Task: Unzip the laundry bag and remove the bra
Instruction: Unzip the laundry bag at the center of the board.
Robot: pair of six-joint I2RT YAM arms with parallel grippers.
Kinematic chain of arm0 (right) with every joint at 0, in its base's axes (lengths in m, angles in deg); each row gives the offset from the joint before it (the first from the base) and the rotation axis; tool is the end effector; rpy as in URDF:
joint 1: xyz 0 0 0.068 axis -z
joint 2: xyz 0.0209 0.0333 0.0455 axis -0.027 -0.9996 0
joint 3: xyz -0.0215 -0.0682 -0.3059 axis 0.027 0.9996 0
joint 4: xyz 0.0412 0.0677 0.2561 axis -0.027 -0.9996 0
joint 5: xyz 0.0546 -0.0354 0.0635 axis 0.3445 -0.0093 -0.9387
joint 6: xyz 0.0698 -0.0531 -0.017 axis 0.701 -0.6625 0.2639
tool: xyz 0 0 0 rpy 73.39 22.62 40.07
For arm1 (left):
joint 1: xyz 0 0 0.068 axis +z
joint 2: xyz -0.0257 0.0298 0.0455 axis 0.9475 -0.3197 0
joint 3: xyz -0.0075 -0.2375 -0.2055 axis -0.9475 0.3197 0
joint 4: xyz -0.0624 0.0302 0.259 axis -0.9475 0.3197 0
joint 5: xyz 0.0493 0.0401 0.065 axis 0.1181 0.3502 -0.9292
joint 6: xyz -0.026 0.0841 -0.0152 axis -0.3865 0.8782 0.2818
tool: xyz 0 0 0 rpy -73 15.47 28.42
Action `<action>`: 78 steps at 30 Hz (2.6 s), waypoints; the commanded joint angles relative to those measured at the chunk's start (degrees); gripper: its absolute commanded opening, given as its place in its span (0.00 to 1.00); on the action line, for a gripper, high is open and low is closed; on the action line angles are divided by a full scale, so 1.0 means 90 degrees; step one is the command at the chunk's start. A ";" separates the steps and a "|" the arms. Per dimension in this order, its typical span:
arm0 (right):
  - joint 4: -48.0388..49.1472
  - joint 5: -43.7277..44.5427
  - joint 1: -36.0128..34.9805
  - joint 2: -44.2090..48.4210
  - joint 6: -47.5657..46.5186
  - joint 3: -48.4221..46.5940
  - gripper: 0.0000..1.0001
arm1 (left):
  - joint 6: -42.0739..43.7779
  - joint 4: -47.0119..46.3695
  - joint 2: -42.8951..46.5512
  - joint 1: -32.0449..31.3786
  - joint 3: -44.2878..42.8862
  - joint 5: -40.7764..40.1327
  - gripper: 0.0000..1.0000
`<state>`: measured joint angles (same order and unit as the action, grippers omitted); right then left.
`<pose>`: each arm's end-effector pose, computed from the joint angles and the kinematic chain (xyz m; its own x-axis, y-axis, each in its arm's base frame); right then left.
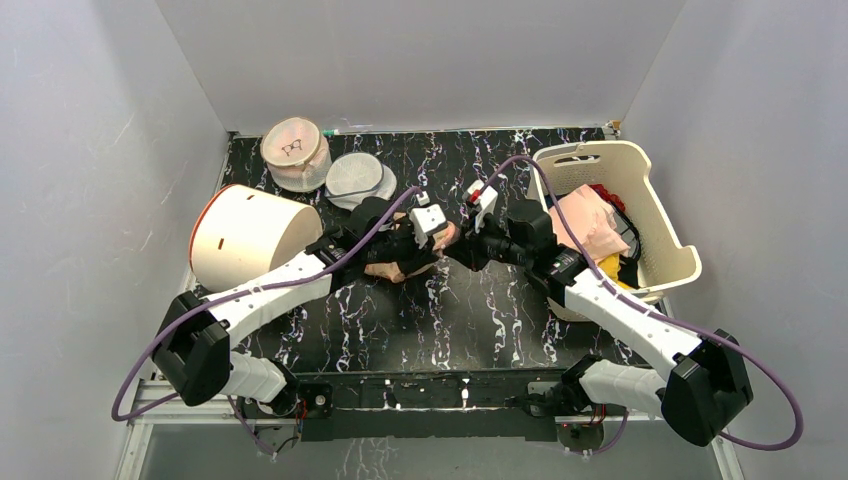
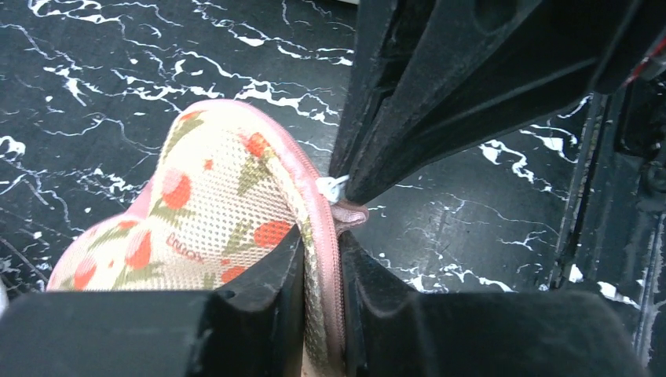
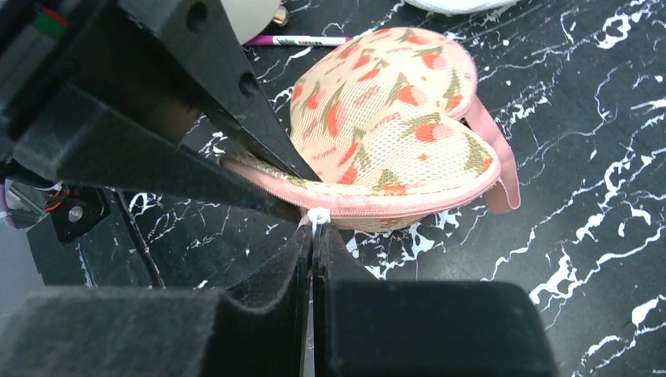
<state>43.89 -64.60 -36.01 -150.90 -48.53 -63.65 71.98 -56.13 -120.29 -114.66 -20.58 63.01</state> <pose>0.2127 0.1861 0.3056 -0.3914 -0.1786 -0.9027 -0.8004 0.5502 0.2382 0.2321 -0.2610 0.3064 -0.0707 0.3422 -0.9370 0.9309 0.3601 0.0613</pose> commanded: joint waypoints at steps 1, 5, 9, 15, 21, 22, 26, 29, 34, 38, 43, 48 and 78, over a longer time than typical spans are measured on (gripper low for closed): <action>0.0084 0.0160 -0.0090 0.0030 0.0128 -0.0328 0.00 | 0.0188 0.0091 0.0006 -0.0002 -0.0361 -0.0416 0.13; -0.0235 0.1138 -0.0079 0.0018 0.0210 -0.0333 0.00 | 0.0297 0.0101 0.0048 -0.0001 -0.0322 -0.0459 0.07; -0.0339 0.1627 0.0156 0.0055 0.0134 -0.0257 0.00 | 0.0398 0.0158 0.0103 -0.0002 -0.0320 -0.0488 0.01; -0.0324 0.1189 0.1208 -0.0069 0.0198 -0.0162 0.00 | 0.0477 0.0216 0.0156 0.0003 -0.0325 -0.0558 0.00; -0.0412 0.0413 0.1622 -0.0349 0.0094 -0.0298 0.00 | 0.0533 0.0219 0.0224 -0.0002 -0.0292 -0.0636 0.00; -0.0459 0.0305 0.1622 -0.0385 0.0072 -0.0344 0.00 | 0.0543 0.0219 0.0230 -0.0002 -0.0299 -0.0652 0.00; -0.0548 -0.0210 0.1582 -0.0387 0.0085 -0.0440 0.00 | 0.0531 0.0226 0.0203 -0.0002 -0.0311 -0.0625 0.16; -0.0417 -0.0359 0.1328 -0.0307 0.0197 -0.0384 0.00 | 0.0525 0.0247 0.0174 -0.0002 -0.0325 -0.0409 0.39; -0.0183 -0.0340 0.0548 -0.0324 0.0385 -0.0426 0.00 | 0.0359 0.0000 0.0256 -0.0013 -0.0210 0.0245 0.53; -0.0087 -0.0091 -0.0031 -0.0376 0.0570 -0.0607 0.00 | 0.0402 -0.0032 0.0269 -0.0064 -0.0139 0.0208 0.57; -0.0062 -0.0007 -0.0283 -0.0423 0.0694 -0.0816 0.00 | 0.0567 0.0218 0.0132 -0.0129 -0.0253 -0.0082 0.53; -0.0121 0.0252 -0.0301 -0.0417 0.0659 -0.0778 0.00 | 0.0690 0.0334 0.0159 -0.0139 -0.0284 -0.0315 0.45; -0.0574 0.0729 0.0987 -0.1152 0.0775 -0.0509 0.00 | 0.1182 0.0151 0.0917 -0.0139 0.0021 -0.0866 0.00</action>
<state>38.60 -55.85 -28.62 -160.25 -41.03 -65.53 82.34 -55.08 -113.99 -116.13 -19.95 55.91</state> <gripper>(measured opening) 0.009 0.053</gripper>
